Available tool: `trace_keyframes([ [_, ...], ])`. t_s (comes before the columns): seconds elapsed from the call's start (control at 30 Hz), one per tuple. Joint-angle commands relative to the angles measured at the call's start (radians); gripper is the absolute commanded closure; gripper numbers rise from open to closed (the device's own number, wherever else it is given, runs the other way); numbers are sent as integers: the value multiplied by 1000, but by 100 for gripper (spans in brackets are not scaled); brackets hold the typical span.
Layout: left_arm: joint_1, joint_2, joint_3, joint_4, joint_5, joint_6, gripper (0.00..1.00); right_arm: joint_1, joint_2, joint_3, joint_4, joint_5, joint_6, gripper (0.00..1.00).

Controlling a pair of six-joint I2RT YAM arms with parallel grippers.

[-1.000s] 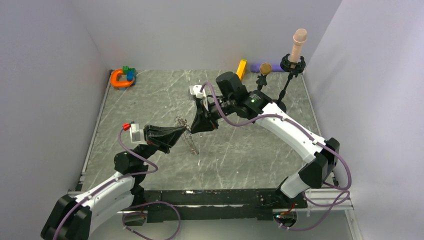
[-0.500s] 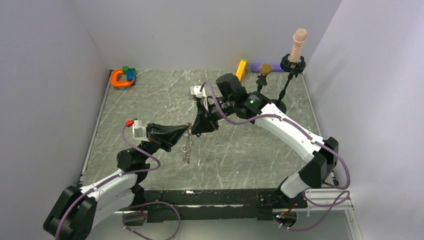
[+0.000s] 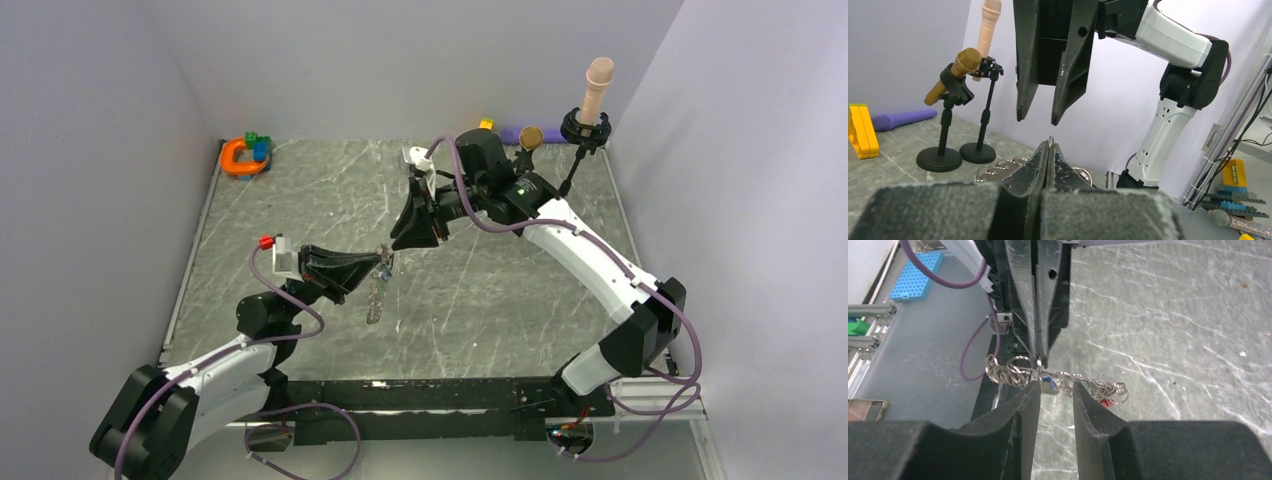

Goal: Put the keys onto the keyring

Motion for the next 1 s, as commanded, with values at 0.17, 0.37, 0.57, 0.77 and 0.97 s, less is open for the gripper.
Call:
trace_keyframes([
  [0.17, 4, 22, 73, 184, 33, -25, 100, 43, -30, -15, 80, -65, 39, 71],
  [0.37, 5, 18, 80, 185, 33, -24, 100, 47, -25, -19, 74, -42, 39, 74],
  [0.57, 5, 13, 76, 185, 25, -20, 100, 47, -29, -28, 76, -41, 43, 83],
  [0.77, 4, 7, 74, 184, 21, -20, 100, 57, -27, -32, 65, -27, 31, 79],
  [0.97, 4, 3, 73, 185, 18, -19, 100, 57, -30, -38, 68, -21, 36, 78],
])
